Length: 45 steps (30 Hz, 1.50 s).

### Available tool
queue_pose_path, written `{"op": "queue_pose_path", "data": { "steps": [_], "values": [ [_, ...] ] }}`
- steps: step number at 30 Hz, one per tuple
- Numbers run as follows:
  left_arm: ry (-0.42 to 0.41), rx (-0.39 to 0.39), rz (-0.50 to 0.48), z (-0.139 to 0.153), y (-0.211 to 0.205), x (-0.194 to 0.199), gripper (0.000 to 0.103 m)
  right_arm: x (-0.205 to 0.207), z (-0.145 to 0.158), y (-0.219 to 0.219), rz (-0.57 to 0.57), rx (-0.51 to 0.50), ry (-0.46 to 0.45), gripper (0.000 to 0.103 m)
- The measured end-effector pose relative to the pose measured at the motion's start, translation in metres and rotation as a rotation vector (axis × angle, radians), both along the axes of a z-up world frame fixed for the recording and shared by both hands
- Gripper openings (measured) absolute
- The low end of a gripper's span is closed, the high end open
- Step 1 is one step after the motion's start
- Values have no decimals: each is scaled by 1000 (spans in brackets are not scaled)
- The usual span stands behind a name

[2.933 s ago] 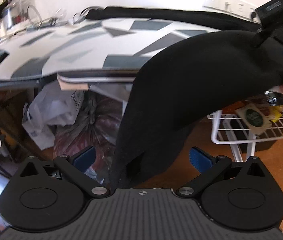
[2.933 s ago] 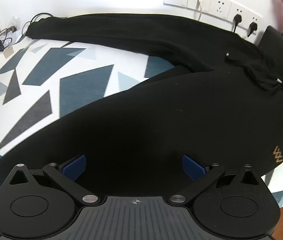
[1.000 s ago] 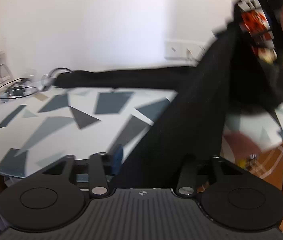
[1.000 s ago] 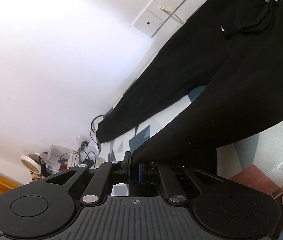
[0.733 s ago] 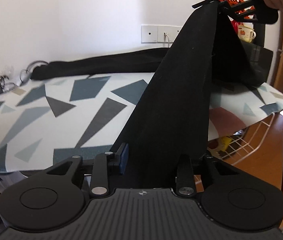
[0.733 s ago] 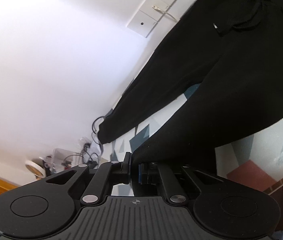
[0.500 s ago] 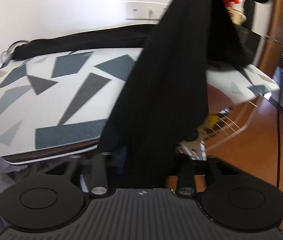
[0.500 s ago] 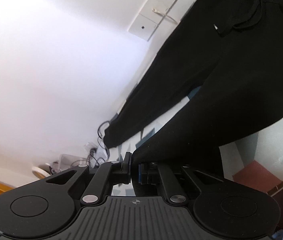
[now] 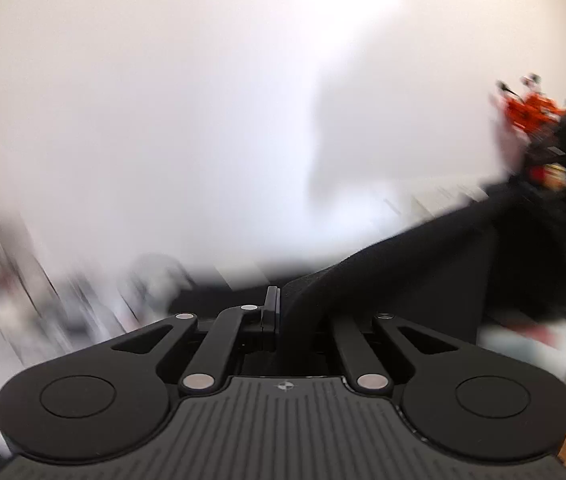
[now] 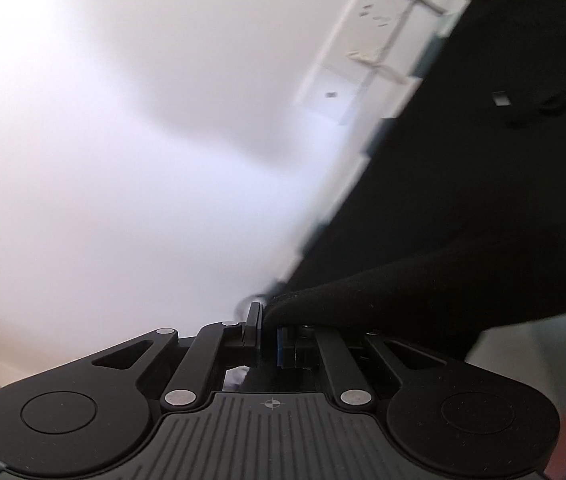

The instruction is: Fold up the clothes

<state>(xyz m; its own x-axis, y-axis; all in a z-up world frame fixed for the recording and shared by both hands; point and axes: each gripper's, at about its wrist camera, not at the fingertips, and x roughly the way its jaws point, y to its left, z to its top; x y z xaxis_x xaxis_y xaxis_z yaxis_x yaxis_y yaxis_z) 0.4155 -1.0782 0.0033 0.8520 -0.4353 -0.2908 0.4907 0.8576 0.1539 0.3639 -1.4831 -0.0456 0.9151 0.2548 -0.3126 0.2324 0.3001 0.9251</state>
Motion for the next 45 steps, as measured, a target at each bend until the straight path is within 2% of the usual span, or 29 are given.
{"op": "queue_pose_path", "data": {
  "steps": [2,3,5,6,8,10,12,14,18,22,24,27,31,34,37,39,42,45],
  "values": [
    [-129,68,-2,23,-4,13,4,14,7,2,22,4,-48,6],
    [-163,123,-11,25,-7,19,5,19,10,4,34,-15,-60,6],
    [-148,214,-22,9,-5,31,5,28,10,9,66,-58,-59,6],
    [-140,259,-27,1,-4,38,5,33,5,12,93,-68,-25,6],
    [6,264,-33,-32,6,55,5,43,-11,20,153,-74,69,6],
    [187,278,-30,-79,19,69,6,47,-42,32,216,-72,195,6],
    [327,316,-21,-122,29,73,6,44,-69,48,270,-81,318,6],
    [423,302,-48,-149,44,64,7,37,-91,64,309,-98,422,6],
    [489,272,-90,-165,68,42,18,8,-102,83,285,-111,492,6],
    [589,196,-158,-159,89,36,31,-19,-105,96,185,-129,522,6],
    [599,180,-184,-157,104,33,45,-33,-111,106,138,-158,539,6],
    [567,166,-181,-166,135,27,54,-41,-119,118,101,-222,580,6],
    [527,178,-127,-181,151,27,55,-49,-120,142,81,-315,598,6],
    [447,230,-108,-187,140,26,52,-50,-124,148,58,-303,602,6],
    [400,217,-67,-185,136,38,51,-50,-128,154,35,-292,606,6],
    [407,173,-17,-182,141,55,51,-51,-130,158,20,-284,608,7],
    [403,166,11,-179,142,77,51,-53,-135,164,-1,-275,610,10],
    [394,212,3,-181,136,87,52,-62,-136,168,-18,-274,595,17]
  ]
}}
